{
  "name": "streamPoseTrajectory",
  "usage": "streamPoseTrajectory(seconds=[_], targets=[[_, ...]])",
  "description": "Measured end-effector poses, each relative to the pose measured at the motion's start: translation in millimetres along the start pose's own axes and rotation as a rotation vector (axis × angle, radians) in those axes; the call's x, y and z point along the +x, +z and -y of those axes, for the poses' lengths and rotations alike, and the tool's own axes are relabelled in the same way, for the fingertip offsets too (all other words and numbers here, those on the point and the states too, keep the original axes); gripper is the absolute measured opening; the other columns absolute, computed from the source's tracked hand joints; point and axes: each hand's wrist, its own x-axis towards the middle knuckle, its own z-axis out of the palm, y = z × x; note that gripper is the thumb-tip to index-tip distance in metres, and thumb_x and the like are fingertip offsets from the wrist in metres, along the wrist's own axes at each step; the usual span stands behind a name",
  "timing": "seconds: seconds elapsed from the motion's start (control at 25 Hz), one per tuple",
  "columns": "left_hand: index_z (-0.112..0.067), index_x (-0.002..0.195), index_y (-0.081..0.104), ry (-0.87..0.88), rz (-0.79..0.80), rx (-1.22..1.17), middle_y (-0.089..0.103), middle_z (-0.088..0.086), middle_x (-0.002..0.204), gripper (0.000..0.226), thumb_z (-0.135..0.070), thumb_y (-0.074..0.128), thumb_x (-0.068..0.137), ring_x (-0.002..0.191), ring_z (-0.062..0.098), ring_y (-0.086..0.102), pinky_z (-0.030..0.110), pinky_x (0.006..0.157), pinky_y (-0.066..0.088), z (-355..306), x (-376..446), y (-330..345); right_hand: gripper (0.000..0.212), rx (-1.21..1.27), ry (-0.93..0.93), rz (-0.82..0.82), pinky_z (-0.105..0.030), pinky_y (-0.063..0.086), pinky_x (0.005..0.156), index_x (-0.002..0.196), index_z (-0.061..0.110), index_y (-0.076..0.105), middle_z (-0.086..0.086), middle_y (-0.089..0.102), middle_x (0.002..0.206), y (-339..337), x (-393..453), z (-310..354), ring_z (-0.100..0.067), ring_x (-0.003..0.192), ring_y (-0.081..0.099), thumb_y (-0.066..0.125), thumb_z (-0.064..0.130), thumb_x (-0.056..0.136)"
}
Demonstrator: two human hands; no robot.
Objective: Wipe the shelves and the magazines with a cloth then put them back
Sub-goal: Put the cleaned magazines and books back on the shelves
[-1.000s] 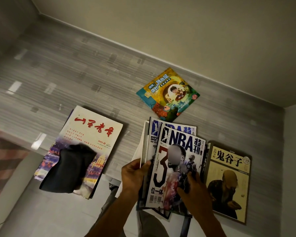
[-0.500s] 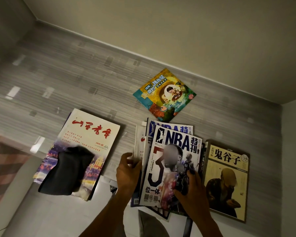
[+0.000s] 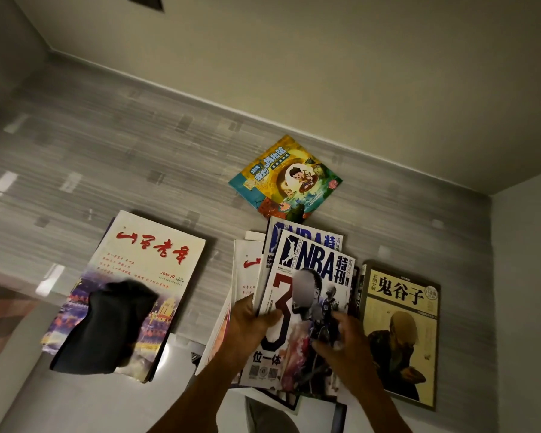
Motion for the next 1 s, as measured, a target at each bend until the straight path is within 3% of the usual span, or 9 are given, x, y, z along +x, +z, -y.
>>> streamPoseTrajectory(seconds=[0.12,0.24,0.36,0.44,0.56,0.64,0.72,0.88,1.0], targets=[[-0.01,0.111,0.064,0.036,0.192,-0.028,0.074,0.01,0.099,0.035,-0.015,0.075,0.079,0.091,0.028,0.071,0.047,0.08,0.058,-10,-20,-25,0.085,0.618,0.065,0.03,-0.04,0.044,0.097,0.144,0.032,0.033,0.017,0.047,0.137,-38,14,16,-0.013,0.122,0.049,0.08,0.027,0.073],[-0.013,0.115,0.064,0.047,0.325,0.018,0.073,0.011,0.105,0.041,-0.015,0.076,0.076,0.097,0.029,0.07,0.045,0.083,0.056,-27,-30,-36,0.09,0.894,0.12,0.192,-0.051,0.045,0.098,0.134,0.026,0.05,0.0,0.063,0.127,-50,27,33,-0.023,0.117,0.059,0.089,0.044,0.054],[-0.02,0.112,0.066,0.132,0.28,0.064,0.073,0.006,0.105,0.033,-0.007,0.071,0.082,0.098,0.025,0.07,0.039,0.082,0.057,-48,-31,-42,0.043,1.03,0.085,0.023,-0.033,0.058,0.067,0.116,0.018,0.059,-0.002,0.072,0.101,-62,17,59,-0.017,0.092,0.071,0.073,0.014,0.076],[-0.027,0.104,0.07,0.202,0.234,0.047,0.074,0.003,0.104,0.035,-0.001,0.068,0.081,0.099,0.022,0.069,0.034,0.082,0.058,-63,-27,-46,0.053,1.101,-0.041,-0.022,-0.025,0.058,0.064,0.114,0.018,0.06,-0.003,0.072,0.103,-78,12,71,-0.014,0.087,0.071,0.081,0.018,0.065],[-0.025,0.1,0.068,0.28,0.171,0.027,0.075,-0.007,0.095,0.045,0.011,0.071,0.073,0.092,0.009,0.07,0.02,0.074,0.056,-82,-21,-39,0.076,0.933,-0.16,0.0,-0.037,0.058,0.078,0.105,0.013,0.064,-0.006,0.073,0.098,-90,4,80,-0.019,0.091,0.071,0.093,0.039,0.041],[-0.021,0.099,0.064,0.325,0.119,0.05,0.075,-0.005,0.089,0.044,0.009,0.077,0.069,0.086,0.001,0.07,0.016,0.072,0.055,-87,-18,-28,0.058,0.716,-0.146,0.028,-0.041,0.054,0.081,0.097,0.001,0.066,-0.012,0.073,0.088,-88,7,81,-0.021,0.084,0.07,0.086,0.033,0.054],[-0.014,0.108,0.064,0.328,0.093,0.002,0.073,0.003,0.099,0.045,0.002,0.081,0.069,0.094,0.009,0.07,0.026,0.082,0.057,-83,-15,-22,0.044,0.653,-0.159,0.081,-0.033,0.052,0.079,0.099,-0.005,0.065,-0.013,0.073,0.09,-80,12,78,-0.021,0.086,0.071,0.079,0.02,0.066],[-0.018,0.109,0.067,0.303,-0.013,-0.122,0.073,0.006,0.104,0.042,-0.003,0.079,0.072,0.098,0.022,0.07,0.042,0.085,0.056,-75,-5,-15,0.035,0.672,-0.139,-0.028,-0.016,0.054,0.078,0.105,0.017,0.064,0.004,0.072,0.1,-57,19,78,-0.007,0.092,0.069,0.073,-0.003,0.077],[-0.019,0.113,0.062,0.23,-0.055,-0.151,0.071,0.002,0.107,0.037,-0.011,0.075,0.078,0.098,0.018,0.069,0.035,0.078,0.058,-64,7,-23,0.018,0.638,-0.118,-0.124,-0.02,0.055,0.067,0.092,0.026,0.065,0.006,0.071,0.091,-59,19,79,-0.008,0.082,0.069,0.072,0.012,0.082]])
